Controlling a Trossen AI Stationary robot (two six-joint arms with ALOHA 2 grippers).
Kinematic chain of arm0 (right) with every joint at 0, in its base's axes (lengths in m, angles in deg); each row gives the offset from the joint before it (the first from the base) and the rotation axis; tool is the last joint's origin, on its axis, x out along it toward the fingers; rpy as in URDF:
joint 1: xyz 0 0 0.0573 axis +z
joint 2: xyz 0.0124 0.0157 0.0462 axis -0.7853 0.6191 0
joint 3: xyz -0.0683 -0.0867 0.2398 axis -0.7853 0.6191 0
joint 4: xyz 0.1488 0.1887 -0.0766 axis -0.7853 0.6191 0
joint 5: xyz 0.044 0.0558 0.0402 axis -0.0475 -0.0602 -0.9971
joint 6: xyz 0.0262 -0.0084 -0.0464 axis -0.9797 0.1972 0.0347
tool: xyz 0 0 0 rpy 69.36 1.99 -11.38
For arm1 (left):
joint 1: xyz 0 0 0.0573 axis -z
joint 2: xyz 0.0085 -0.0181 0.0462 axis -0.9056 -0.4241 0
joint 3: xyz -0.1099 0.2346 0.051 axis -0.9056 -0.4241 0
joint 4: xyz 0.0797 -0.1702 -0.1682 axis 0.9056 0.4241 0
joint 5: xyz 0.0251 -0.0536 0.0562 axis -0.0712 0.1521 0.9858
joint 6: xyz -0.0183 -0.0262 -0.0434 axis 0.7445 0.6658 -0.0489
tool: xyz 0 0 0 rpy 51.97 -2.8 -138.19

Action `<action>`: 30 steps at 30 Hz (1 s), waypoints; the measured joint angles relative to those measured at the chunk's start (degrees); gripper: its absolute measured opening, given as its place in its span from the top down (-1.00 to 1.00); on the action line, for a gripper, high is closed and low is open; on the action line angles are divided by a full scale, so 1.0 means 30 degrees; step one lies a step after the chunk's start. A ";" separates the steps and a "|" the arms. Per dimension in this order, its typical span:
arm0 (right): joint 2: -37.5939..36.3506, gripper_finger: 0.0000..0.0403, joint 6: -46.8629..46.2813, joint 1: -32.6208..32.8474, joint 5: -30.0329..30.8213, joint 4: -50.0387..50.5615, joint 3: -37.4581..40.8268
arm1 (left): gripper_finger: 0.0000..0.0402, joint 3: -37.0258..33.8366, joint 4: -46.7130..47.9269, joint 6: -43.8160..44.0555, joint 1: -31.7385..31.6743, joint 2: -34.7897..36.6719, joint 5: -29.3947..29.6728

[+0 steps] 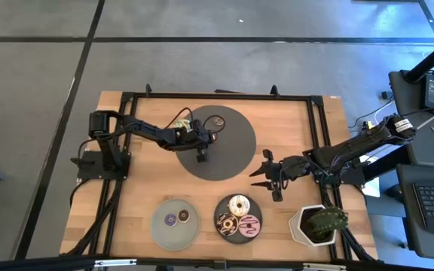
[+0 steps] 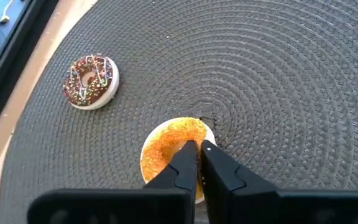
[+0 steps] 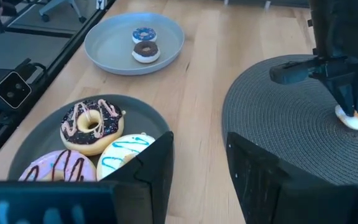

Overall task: Pick & Place donuts
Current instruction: Put the small yellow donut on the gray plate

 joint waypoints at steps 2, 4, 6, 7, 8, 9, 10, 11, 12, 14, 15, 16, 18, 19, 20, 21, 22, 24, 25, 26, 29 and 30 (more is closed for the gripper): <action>0.0000 0.26 -0.0073 0.0000 0.0000 0.0007 0.0000 | 0.96 0.0000 0.0415 -0.0007 0.0154 0.0505 0.0091; 0.0000 0.26 -0.0080 0.0000 0.0000 0.0007 0.0000 | 0.97 0.0000 0.1064 -0.0004 0.0482 0.1318 0.0465; 0.0000 0.26 -0.0087 0.0000 0.0000 0.0007 0.0000 | 0.98 0.0000 0.1992 0.0005 0.1032 0.2448 0.0798; 0.0000 0.26 -0.0087 0.0000 0.0000 0.0007 0.0000 | 0.98 0.0000 0.2507 0.0097 0.1403 0.3156 0.0816; 0.0000 0.26 -0.0087 0.0000 0.0007 0.0007 0.0000 | 0.98 0.0000 0.2803 0.0311 0.1855 0.3841 0.0717; 0.0000 0.26 -0.0087 0.0000 0.0007 0.0024 0.0000 | 0.98 0.0000 0.3190 0.0628 0.2375 0.4579 0.0461; 0.0000 0.26 -0.0103 0.0000 0.0007 0.0044 0.0000 | 0.98 0.0000 0.3588 0.0986 0.3008 0.5320 0.0119; 0.0000 0.26 -0.0155 0.0000 0.0007 0.0046 0.0000 | 0.98 0.0000 0.3983 0.1472 0.3712 0.5988 -0.0247; 0.0000 0.26 -0.0342 0.0000 0.0007 0.0075 0.0000 | 0.98 0.0000 0.4523 0.2016 0.4471 0.6627 -0.0438; 0.0000 0.26 -0.0772 0.0007 0.0007 0.0109 0.0000 | 0.98 0.0000 0.5636 0.3391 0.6241 0.7647 -0.0528; 0.0000 0.26 -0.1050 0.0007 0.0015 0.0151 0.0000 | 0.98 0.0000 0.6212 0.4279 0.7181 0.8003 -0.0317; 0.0005 0.26 -0.1145 0.0007 0.0015 0.0173 0.0000 | 0.98 0.0000 0.6697 0.5144 0.8226 0.8250 0.0050; 0.0007 0.26 -0.1545 0.0007 0.0015 0.0182 0.0000 | 0.98 0.0000 0.7407 0.6757 1.0285 0.8373 0.0919; 0.0007 0.26 -0.1643 0.0007 0.0015 0.0182 0.0000 | 0.98 0.0000 0.7733 0.7472 1.1320 0.8320 0.1323; 0.0007 0.26 -0.1728 0.0007 0.0015 0.0182 0.0000 | 0.98 0.0000 0.7831 0.8138 1.2304 0.8165 0.1711; 0.0007 0.26 -0.1838 0.0007 0.0015 0.0182 0.0000 | 0.98 0.0000 0.7797 0.8783 1.3258 0.7957 0.1996; 0.0007 0.26 -0.2012 0.0007 0.0015 0.0182 0.0000 | 0.98 0.0000 0.7815 0.9453 1.4231 0.7731 0.2272; 0.0007 0.26 -0.2120 0.0007 0.0015 0.0243 -0.0007 | 0.98 0.0000 0.7593 1.0772 1.6026 0.7271 0.2916; 0.0007 0.26 -0.2140 0.0007 0.0015 0.0335 -0.0002 | 0.98 0.0000 0.7548 1.1425 1.6891 0.7027 0.3273; 0.0007 0.26 -0.2142 0.0007 0.0022 0.0316 0.0027 | 0.98 0.0000 0.7503 1.2118 1.7696 0.6741 0.3598; 0.0007 0.26 -0.2200 0.0007 0.0031 0.0224 0.0282 | 0.98 0.0000 0.7062 1.3890 1.9696 0.5787 0.3837; 0.0007 0.26 -0.2355 0.0007 0.0087 0.0217 0.0425 | 0.98 0.0000 0.6541 1.4289 2.0234 0.5440 0.3856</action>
